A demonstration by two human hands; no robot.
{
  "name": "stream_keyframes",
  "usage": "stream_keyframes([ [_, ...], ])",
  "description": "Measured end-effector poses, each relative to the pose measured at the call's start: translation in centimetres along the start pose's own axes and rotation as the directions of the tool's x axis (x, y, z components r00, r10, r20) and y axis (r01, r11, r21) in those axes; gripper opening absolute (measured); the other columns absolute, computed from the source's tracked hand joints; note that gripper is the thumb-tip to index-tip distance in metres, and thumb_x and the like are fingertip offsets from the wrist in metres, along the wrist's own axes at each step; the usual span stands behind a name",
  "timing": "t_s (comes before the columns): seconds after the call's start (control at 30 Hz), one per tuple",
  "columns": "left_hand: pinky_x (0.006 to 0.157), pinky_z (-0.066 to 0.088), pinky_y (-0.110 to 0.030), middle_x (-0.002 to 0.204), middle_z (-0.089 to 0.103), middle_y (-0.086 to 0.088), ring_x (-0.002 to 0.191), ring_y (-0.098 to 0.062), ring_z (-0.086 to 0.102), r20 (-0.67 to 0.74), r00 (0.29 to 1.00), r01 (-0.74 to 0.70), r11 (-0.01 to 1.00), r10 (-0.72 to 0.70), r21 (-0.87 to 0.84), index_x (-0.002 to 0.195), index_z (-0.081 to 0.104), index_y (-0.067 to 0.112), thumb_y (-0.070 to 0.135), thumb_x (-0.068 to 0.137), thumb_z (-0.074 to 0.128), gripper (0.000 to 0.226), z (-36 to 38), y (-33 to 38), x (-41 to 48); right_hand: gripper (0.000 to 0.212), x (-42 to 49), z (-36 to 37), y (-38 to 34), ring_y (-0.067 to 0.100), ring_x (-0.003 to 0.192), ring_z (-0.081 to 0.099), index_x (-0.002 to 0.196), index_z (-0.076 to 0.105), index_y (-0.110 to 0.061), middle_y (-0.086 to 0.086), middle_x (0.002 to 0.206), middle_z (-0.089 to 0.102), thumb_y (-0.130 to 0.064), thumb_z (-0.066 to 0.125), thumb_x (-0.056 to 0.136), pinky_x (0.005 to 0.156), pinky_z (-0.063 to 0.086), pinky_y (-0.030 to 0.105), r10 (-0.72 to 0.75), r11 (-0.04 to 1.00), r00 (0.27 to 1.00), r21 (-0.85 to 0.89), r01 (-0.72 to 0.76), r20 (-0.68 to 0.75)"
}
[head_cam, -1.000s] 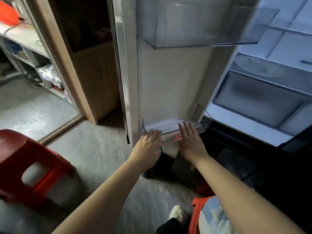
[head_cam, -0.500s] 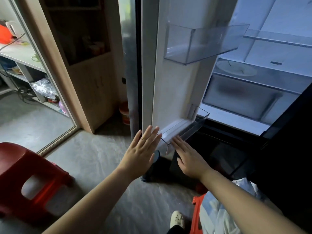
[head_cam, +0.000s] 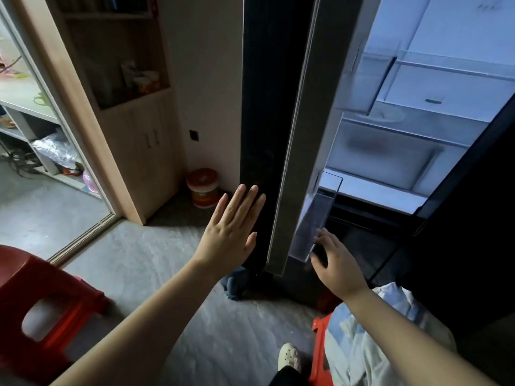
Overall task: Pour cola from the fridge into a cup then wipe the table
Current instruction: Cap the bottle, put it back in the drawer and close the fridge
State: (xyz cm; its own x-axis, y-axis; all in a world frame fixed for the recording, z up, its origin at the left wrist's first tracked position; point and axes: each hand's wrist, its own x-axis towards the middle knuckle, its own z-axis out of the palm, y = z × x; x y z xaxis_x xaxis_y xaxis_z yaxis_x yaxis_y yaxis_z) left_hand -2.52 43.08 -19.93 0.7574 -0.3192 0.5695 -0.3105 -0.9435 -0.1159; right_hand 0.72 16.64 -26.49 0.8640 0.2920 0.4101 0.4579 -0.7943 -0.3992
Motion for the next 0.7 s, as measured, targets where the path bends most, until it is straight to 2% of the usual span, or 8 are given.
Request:
stream_keyframes([
  [0.1,0.116,0.023,-0.048,0.156,0.025,-0.011,0.145,-0.028,0.019,0.007,0.999,-0.035,0.999,0.035,-0.005,0.149,0.029,0.01,0.031,0.084,0.063,0.076,0.3,0.8,0.3,0.016,-1.0,-1.2,-0.2,0.021,0.116,0.057,0.1,0.064,-0.008,0.007,0.12,0.058,-0.01,0.065,0.084,0.098,0.033,0.007,0.002,0.999,0.988,-0.041,-0.008,-0.152],
  [0.13,0.117,0.021,-0.047,0.157,0.024,-0.01,0.146,-0.028,0.017,0.002,0.998,-0.057,0.998,0.057,-0.007,0.149,0.029,0.011,0.032,0.086,0.06,0.074,0.4,1.2,0.4,0.014,-1.4,-1.6,-0.6,0.021,0.115,0.056,0.1,0.063,-0.007,0.009,0.119,0.058,-0.011,0.06,0.087,0.1,0.031,0.006,0.001,0.999,0.974,-0.032,-0.008,-0.229],
  [0.23,0.119,0.014,-0.045,0.158,0.018,-0.007,0.147,-0.025,0.012,-0.05,0.99,-0.137,0.989,0.134,-0.055,0.15,0.024,0.016,0.032,0.09,0.049,0.068,0.4,2.0,1.0,0.029,-1.6,-2.5,-1.8,0.023,0.128,0.043,0.116,0.053,-0.007,0.015,0.133,0.046,-0.015,0.045,0.09,0.11,0.03,0.022,-0.163,0.987,0.915,-0.073,0.146,-0.37],
  [0.3,0.119,0.011,-0.045,0.159,0.013,-0.006,0.147,-0.026,0.01,-0.089,0.981,-0.181,0.981,0.174,-0.074,0.151,0.022,0.018,0.03,0.09,0.049,0.067,0.1,2.4,1.8,0.042,-1.1,-2.9,-2.8,0.028,0.137,0.034,0.131,0.045,-0.008,0.015,0.144,0.035,-0.014,0.045,0.09,0.114,0.028,0.033,-0.287,0.958,0.884,-0.128,0.257,-0.37],
  [0.37,0.12,0.01,-0.045,0.16,0.008,-0.007,0.148,-0.027,0.009,-0.117,0.978,-0.185,0.979,0.174,-0.09,0.152,0.02,0.019,0.029,0.09,0.051,0.07,-0.3,2.5,3.1,0.053,-0.3,-3.2,-3.7,0.031,0.141,0.027,0.141,0.036,-0.01,0.015,0.15,0.028,-0.013,0.046,0.09,0.115,0.026,0.039,-0.322,0.947,0.87,-0.142,0.29,-0.373],
  [0.47,0.119,0.012,-0.045,0.16,0.007,-0.006,0.148,-0.026,0.008,-0.145,0.971,-0.21,0.969,0.191,-0.131,0.152,0.021,0.019,0.028,0.089,0.055,0.072,-0.9,2.7,5.2,0.063,0.6,-3.0,-3.8,0.034,0.143,0.021,0.148,0.024,-0.012,0.013,0.156,0.018,-0.012,0.048,0.089,0.116,0.023,0.044,-0.313,0.949,0.865,-0.167,0.268,-0.393],
  [0.53,0.118,0.017,-0.044,0.159,0.011,-0.006,0.147,-0.025,0.011,-0.163,0.958,-0.261,0.95,0.234,-0.17,0.151,0.023,0.017,0.024,0.087,0.058,0.072,-0.9,3.2,5.9,0.067,0.8,-2.8,-2.9,0.036,0.144,0.018,0.149,0.018,-0.011,0.011,0.158,0.011,-0.014,0.05,0.091,0.116,0.023,0.046,-0.315,0.94,0.866,-0.251,0.229,-0.389],
  [0.7,0.114,0.029,-0.046,0.159,0.011,-0.003,0.146,-0.026,0.017,-0.172,0.927,-0.369,0.884,0.332,-0.285,0.151,0.021,0.016,0.016,0.085,0.062,0.078,-0.3,5.1,7.1,0.071,0.4,-3.6,0.1,0.032,0.145,0.016,0.15,0.017,-0.013,0.007,0.159,0.008,-0.02,0.054,0.09,0.116,0.023,0.044,-0.283,0.936,0.85,-0.32,0.144,-0.444],
])
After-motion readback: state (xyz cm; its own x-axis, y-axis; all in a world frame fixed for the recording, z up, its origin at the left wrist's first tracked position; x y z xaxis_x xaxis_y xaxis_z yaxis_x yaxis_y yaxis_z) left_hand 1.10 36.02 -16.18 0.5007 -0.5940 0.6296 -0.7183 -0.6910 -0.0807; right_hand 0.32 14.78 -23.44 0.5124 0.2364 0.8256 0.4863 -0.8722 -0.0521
